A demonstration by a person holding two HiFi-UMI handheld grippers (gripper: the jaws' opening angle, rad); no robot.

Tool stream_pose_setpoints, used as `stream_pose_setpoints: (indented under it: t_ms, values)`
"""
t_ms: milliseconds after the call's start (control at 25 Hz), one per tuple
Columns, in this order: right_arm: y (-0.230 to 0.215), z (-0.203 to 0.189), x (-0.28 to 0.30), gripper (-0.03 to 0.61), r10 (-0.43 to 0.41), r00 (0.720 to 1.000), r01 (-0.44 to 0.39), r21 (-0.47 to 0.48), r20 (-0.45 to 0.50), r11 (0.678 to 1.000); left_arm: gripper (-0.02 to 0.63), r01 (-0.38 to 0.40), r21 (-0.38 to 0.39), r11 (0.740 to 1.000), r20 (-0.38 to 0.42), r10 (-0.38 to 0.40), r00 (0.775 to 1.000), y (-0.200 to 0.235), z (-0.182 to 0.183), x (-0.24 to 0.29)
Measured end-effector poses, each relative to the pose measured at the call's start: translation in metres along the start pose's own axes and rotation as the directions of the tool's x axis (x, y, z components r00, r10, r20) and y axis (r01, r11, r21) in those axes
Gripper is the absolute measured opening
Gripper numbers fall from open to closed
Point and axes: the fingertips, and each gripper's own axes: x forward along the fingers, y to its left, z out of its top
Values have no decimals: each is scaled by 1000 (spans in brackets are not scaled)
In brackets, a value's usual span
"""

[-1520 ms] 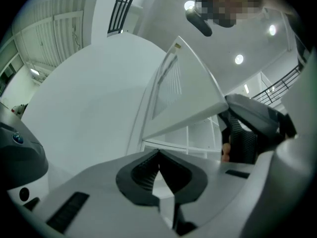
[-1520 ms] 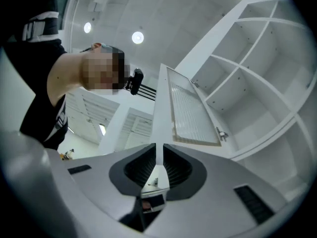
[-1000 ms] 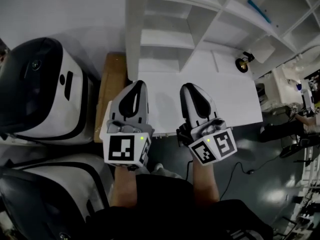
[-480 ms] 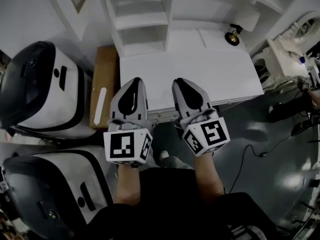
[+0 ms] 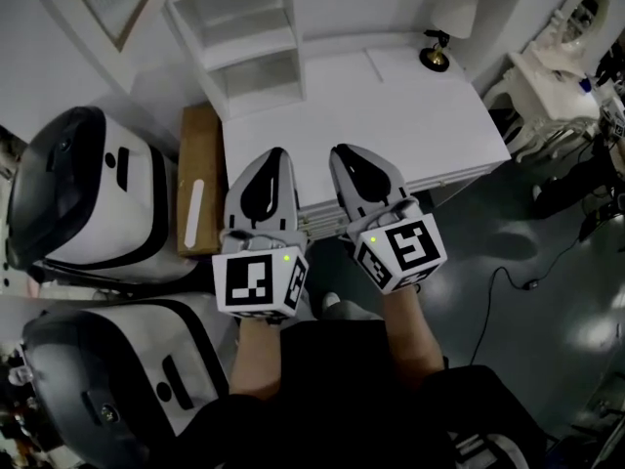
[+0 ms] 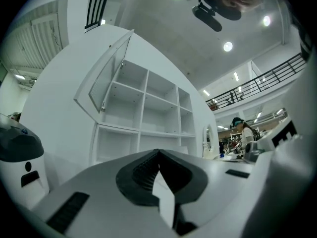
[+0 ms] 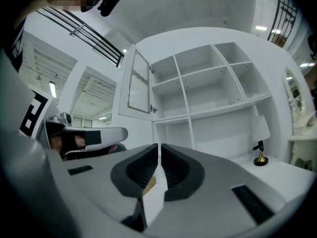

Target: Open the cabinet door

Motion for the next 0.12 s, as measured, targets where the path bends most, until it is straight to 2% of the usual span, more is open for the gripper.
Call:
stream_pose_setpoints:
  t_ms: [120]
  values:
    - [-38,-31,17,25,-16,1000,16,-7,-7,1000,12,22,-21,1000,-8,-23,1000,-3,-40,38]
